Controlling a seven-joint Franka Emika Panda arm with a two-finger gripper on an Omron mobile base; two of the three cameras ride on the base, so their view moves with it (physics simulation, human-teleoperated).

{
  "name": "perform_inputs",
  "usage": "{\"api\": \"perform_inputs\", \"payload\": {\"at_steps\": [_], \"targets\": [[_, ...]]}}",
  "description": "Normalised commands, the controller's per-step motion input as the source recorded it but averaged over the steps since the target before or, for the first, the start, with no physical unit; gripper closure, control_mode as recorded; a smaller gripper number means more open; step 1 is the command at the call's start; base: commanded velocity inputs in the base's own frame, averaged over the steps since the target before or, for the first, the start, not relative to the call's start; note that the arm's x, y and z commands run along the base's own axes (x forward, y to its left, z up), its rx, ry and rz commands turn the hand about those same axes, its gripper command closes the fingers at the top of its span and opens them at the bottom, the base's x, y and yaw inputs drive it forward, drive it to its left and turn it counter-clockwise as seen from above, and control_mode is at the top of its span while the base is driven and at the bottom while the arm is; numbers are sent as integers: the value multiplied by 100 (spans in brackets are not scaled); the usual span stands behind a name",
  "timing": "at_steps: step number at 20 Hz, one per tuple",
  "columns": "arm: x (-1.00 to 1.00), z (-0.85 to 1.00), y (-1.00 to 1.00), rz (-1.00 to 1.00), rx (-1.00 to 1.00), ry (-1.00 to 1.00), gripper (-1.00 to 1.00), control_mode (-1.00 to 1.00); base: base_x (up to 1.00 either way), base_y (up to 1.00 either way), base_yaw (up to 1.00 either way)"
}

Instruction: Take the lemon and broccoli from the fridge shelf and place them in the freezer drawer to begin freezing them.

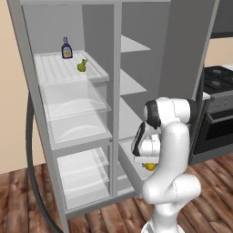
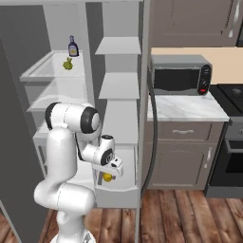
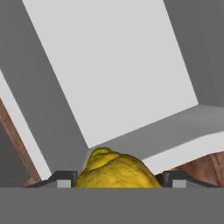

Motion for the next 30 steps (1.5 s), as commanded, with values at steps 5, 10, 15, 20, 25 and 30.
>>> {"api": "perform_inputs", "payload": {"at_steps": [5, 10, 15, 20, 25, 30], "targets": [[21, -25, 0, 0, 2, 1, 100, -100, 0, 0, 0], [18, -25, 0, 0, 4, 2, 100, -100, 0, 0, 0], [3, -35, 0, 0, 4, 3, 100, -100, 0, 0, 0], [0, -45, 0, 0, 2, 4, 100, -100, 0, 0, 0], [-3, -44, 0, 0, 2, 7, 100, -100, 0, 0, 0], [-41, -39, 0, 0, 2, 5, -100, -100, 0, 0, 0]]}}
